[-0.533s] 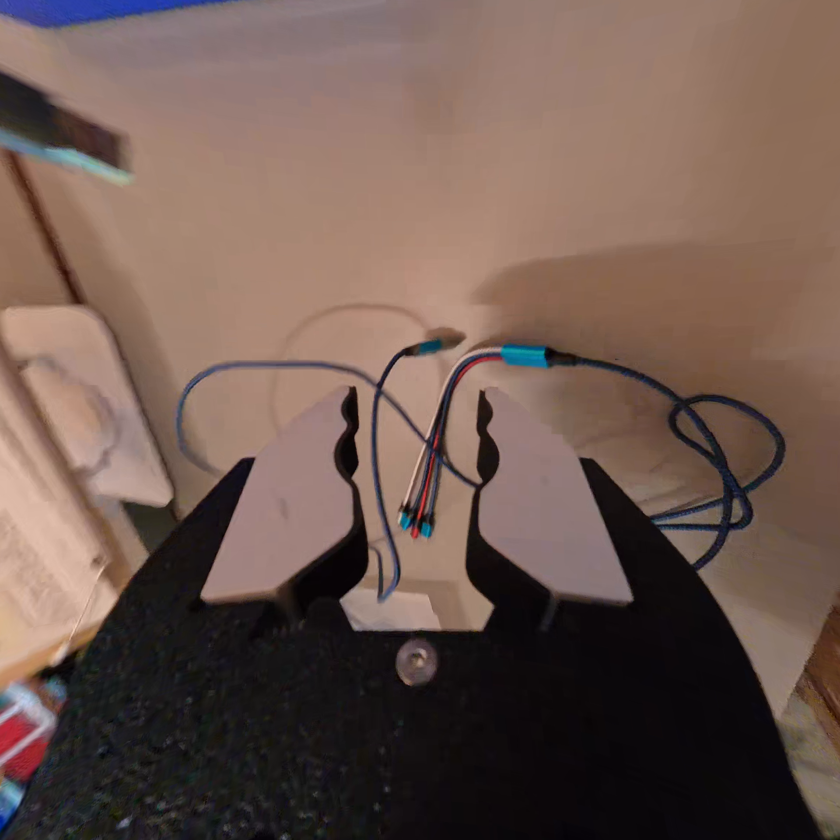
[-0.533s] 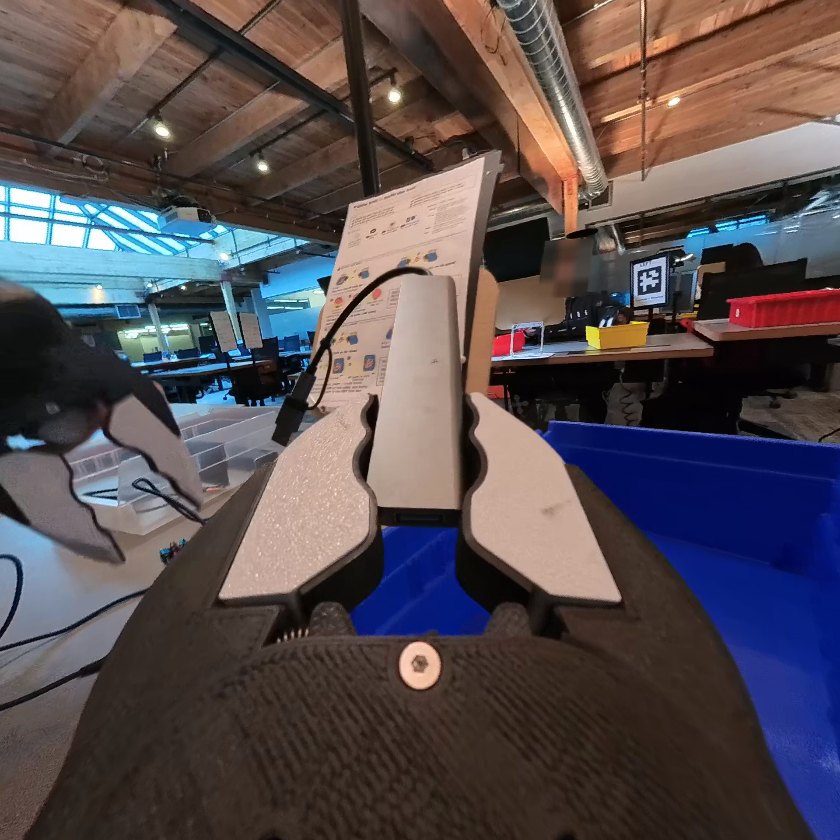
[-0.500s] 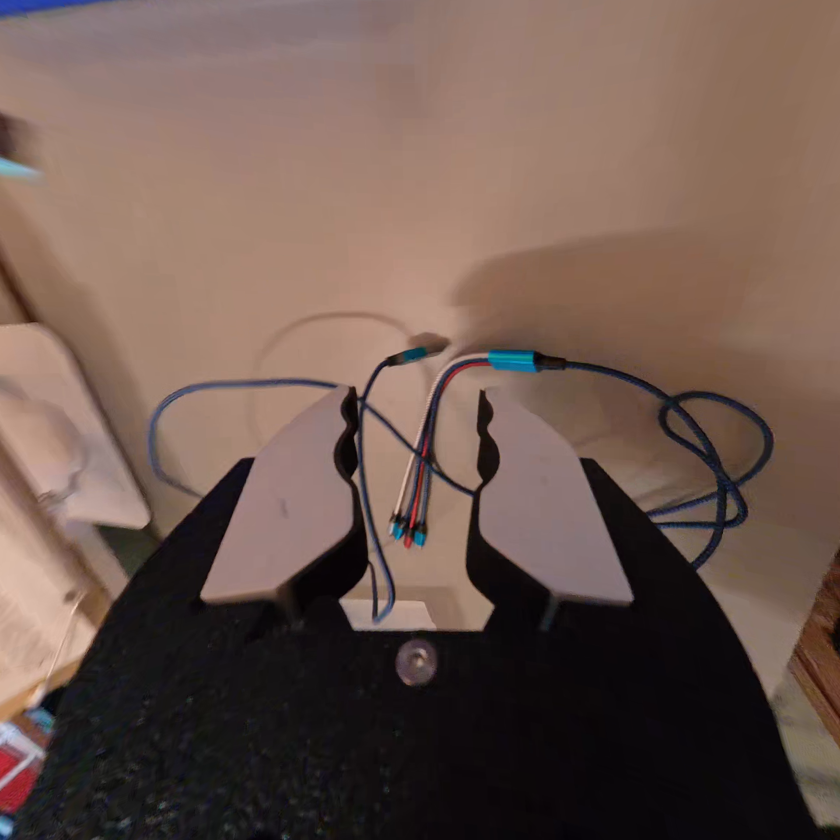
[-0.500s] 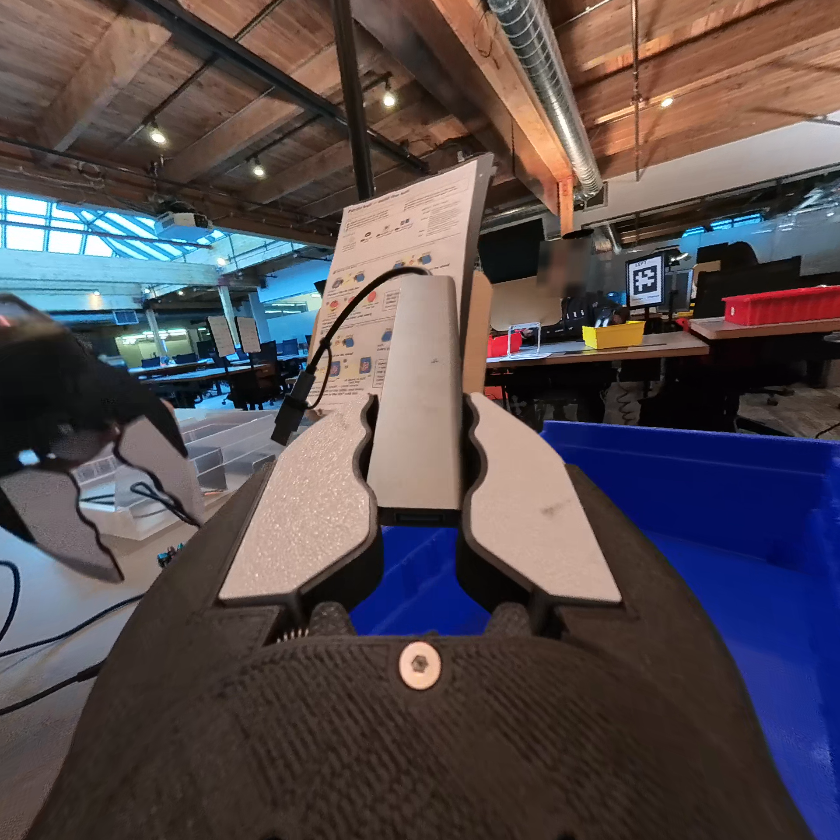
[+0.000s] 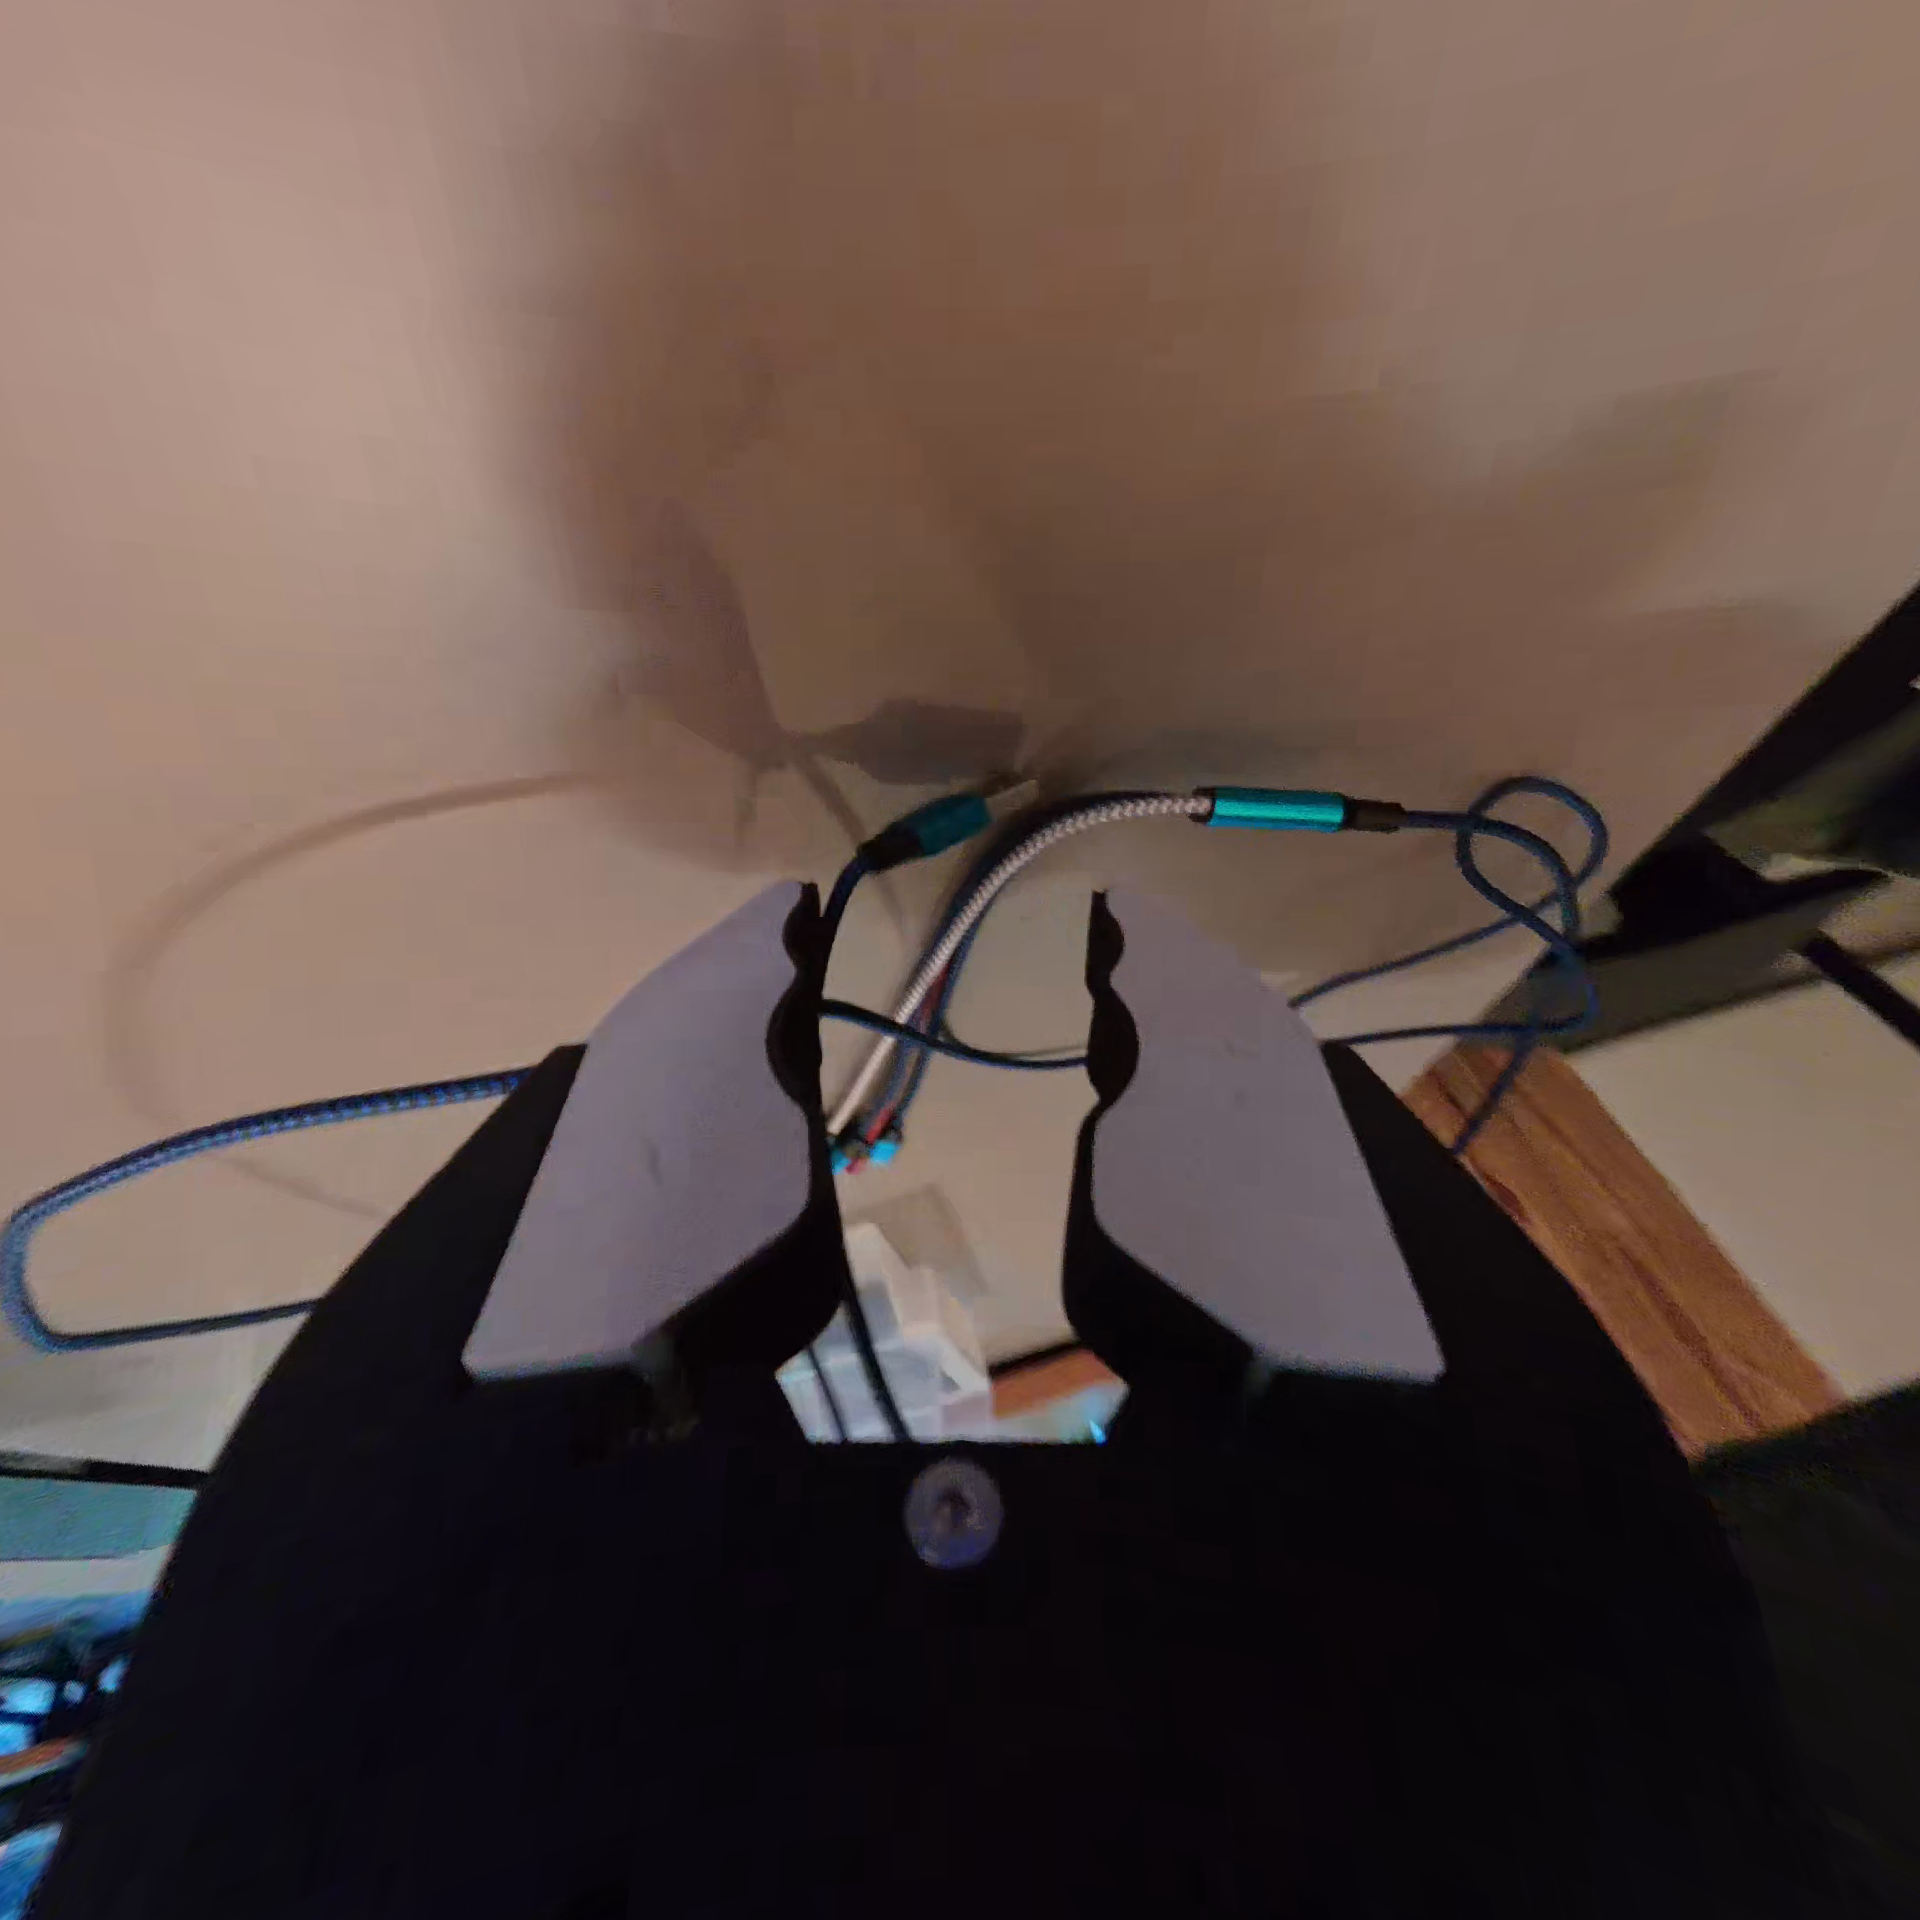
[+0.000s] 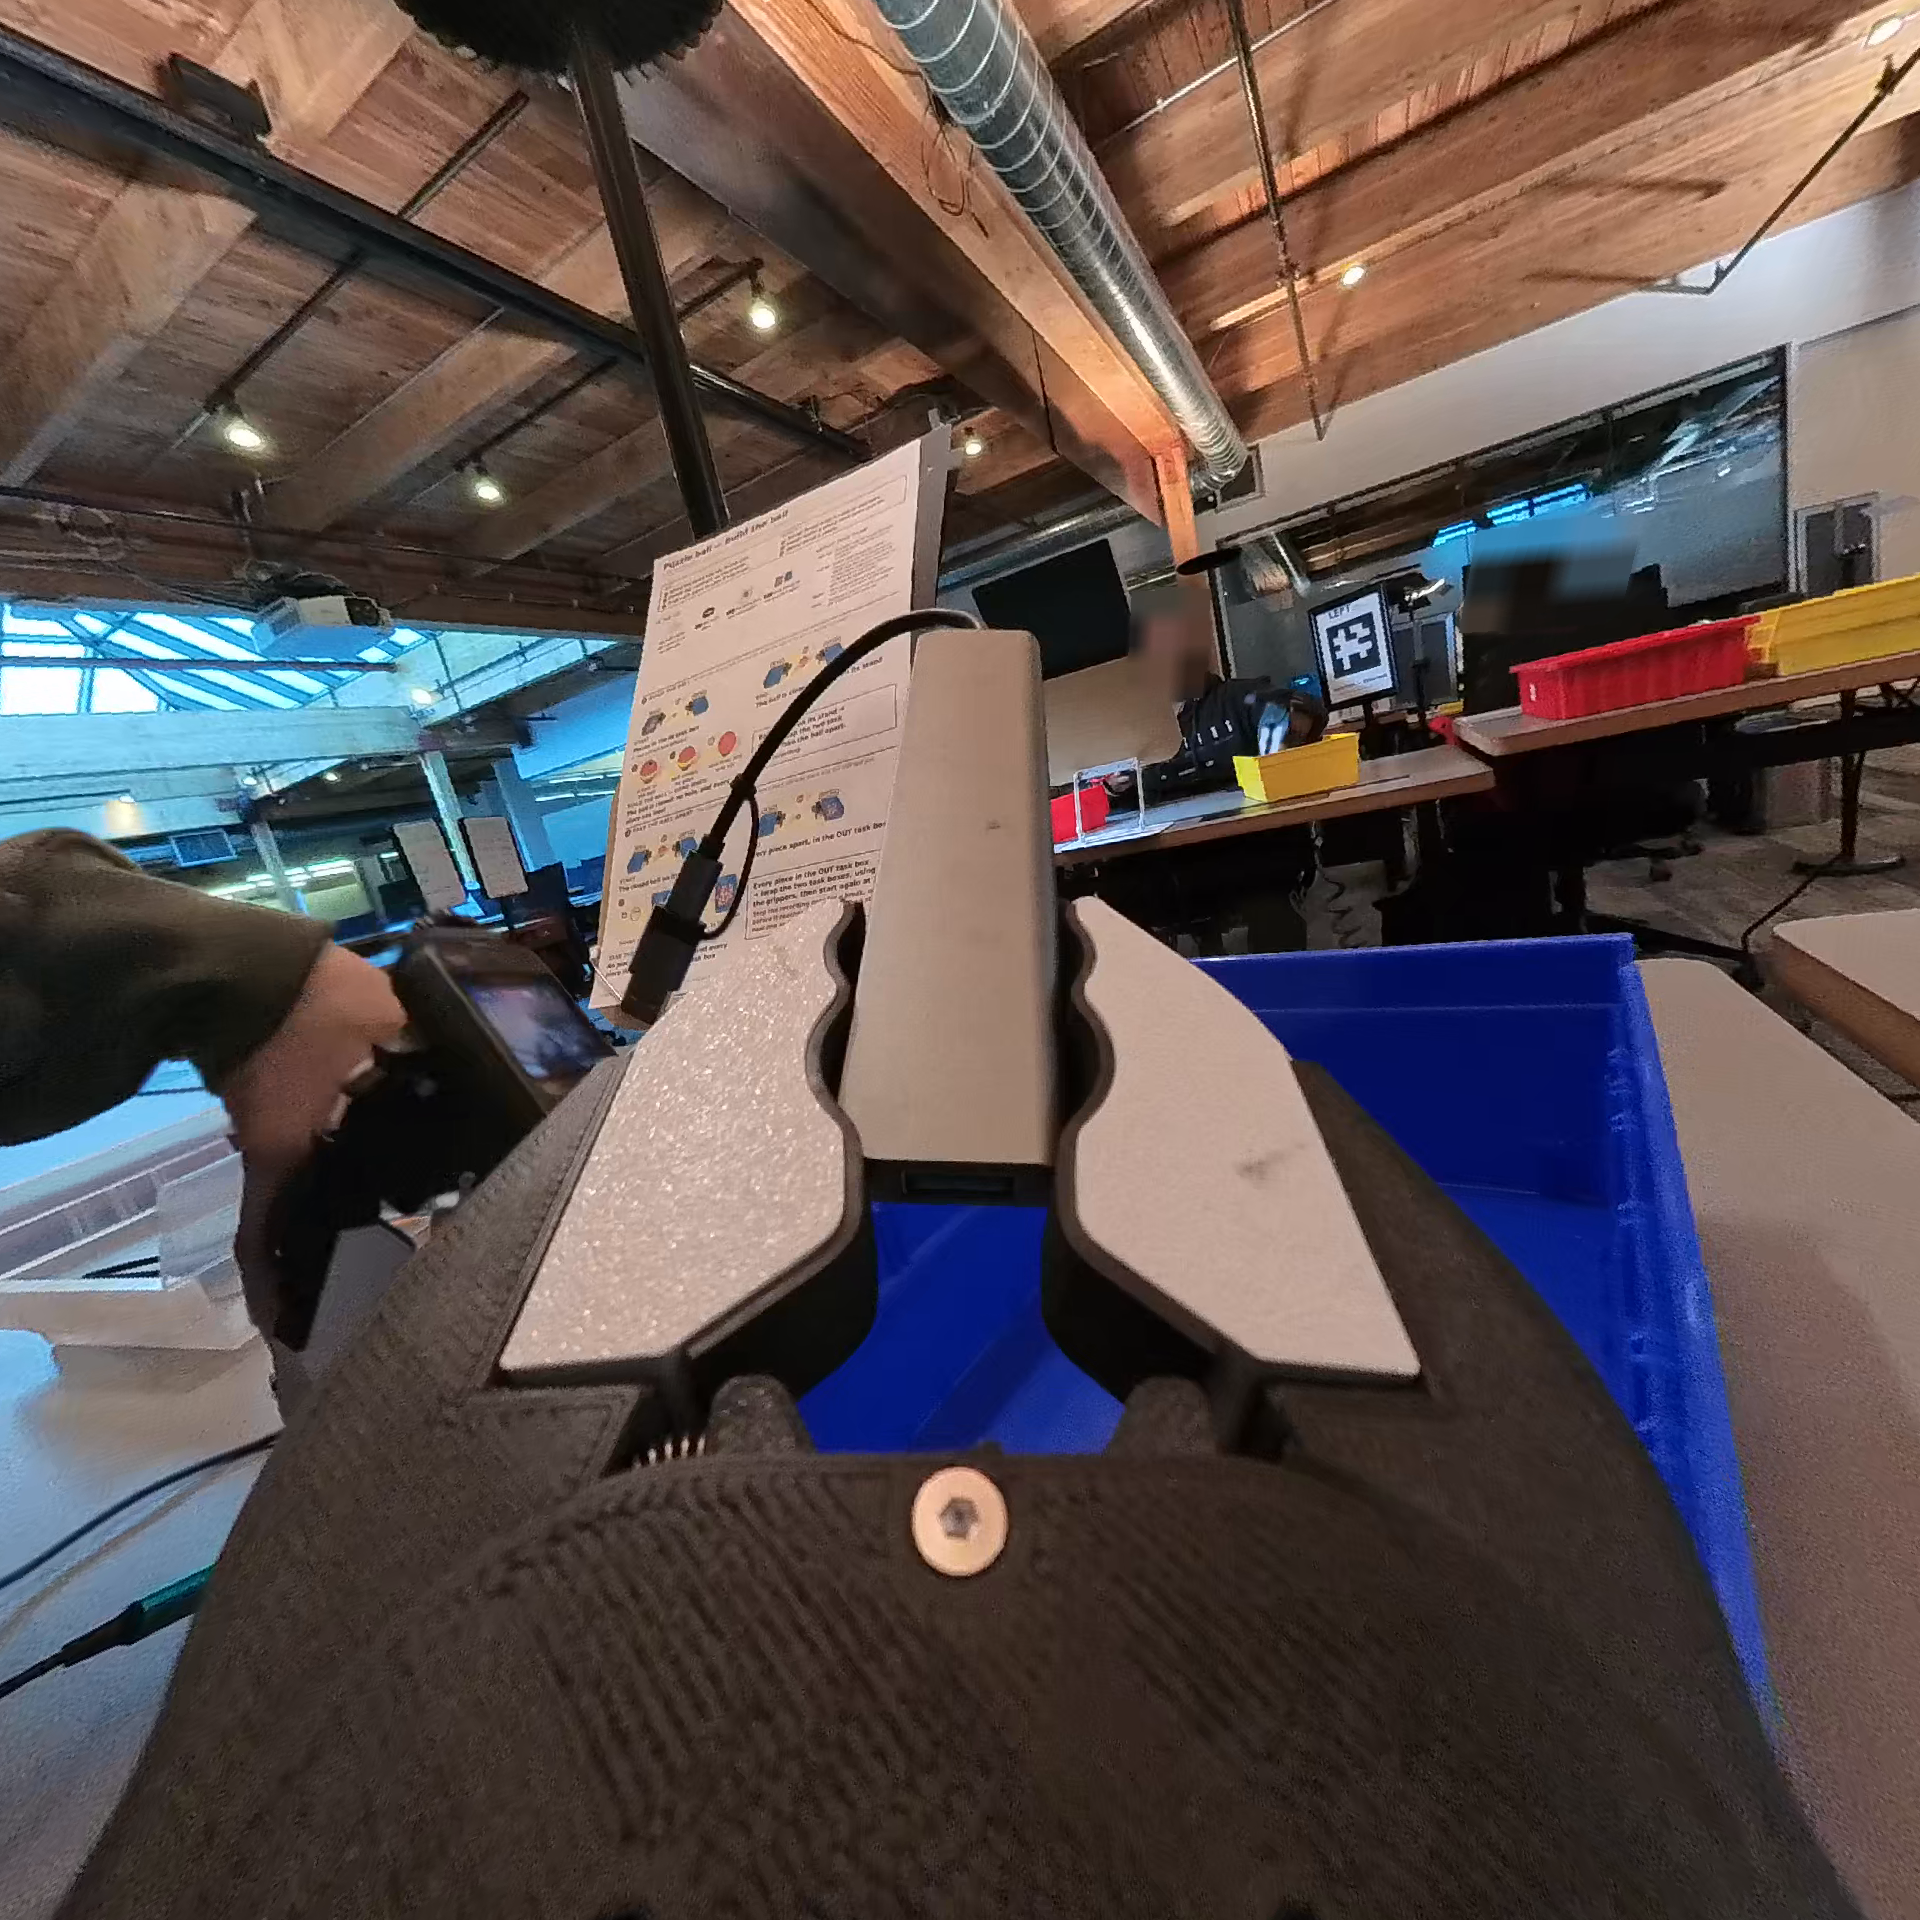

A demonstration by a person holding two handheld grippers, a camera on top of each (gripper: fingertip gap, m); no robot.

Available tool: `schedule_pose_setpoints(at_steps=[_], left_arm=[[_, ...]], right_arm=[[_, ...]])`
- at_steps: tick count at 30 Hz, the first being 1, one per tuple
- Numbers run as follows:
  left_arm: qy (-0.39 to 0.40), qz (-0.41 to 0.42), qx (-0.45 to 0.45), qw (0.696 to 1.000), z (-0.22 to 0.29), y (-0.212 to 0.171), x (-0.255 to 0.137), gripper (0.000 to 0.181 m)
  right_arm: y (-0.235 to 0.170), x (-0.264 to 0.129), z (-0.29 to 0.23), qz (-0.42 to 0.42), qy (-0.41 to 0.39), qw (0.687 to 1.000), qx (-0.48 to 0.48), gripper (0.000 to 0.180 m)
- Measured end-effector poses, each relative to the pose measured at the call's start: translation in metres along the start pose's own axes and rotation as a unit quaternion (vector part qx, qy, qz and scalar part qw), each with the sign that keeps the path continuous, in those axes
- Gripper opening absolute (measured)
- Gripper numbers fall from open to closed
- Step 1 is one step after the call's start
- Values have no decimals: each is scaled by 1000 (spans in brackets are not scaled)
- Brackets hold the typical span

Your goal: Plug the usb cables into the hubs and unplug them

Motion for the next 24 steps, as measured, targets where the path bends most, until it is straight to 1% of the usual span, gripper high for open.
schedule_pose_setpoints(at_steps=[1,4,6,11,14,17,19,20,22,24], left_arm=[[-22,-19,-11,1000,-1,-1,4,46],[-82,-38,-52,995,-2,0,9,45],[-95,-46,-74,992,-6,-3,9,45],[-14,-60,-61,996,-29,-19,9,45],[21,-63,-49,997,-34,-23,9,43],[20,-75,-57,995,-33,-25,18,32],[27,-89,-58,994,-33,-28,25,13],[30,-92,-57,994,-33,-29,27,8],[40,-83,-48,995,-33,-31,26,5],[82,-53,-37,995,-38,-33,14,2]], right_arm=[[0,0,0,1,0,1000,0,36],[0,0,-1,1,4,1000,1,36],[2,0,-1,2,3,1000,-2,36],[5,-2,2,8,1,1000,0,36],[6,-3,3,9,0,1000,2,36],[7,-4,3,11,1,1000,3,36],[8,-4,2,12,2,1000,2,36],[8,-4,1,12,2,1000,1,36],[8,-4,1,11,2,1000,-1,36],[7,-3,1,11,2,1000,1,36]])
Point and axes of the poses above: each gripper's, where its closed fingertips meet, x out along the fingers, y out of its top, z = x × y across the jaws, the point moved 3 cm from there along -x, back along the fingers, and after that the axes turned 8 degrees about -z, right-handed, at the moved point
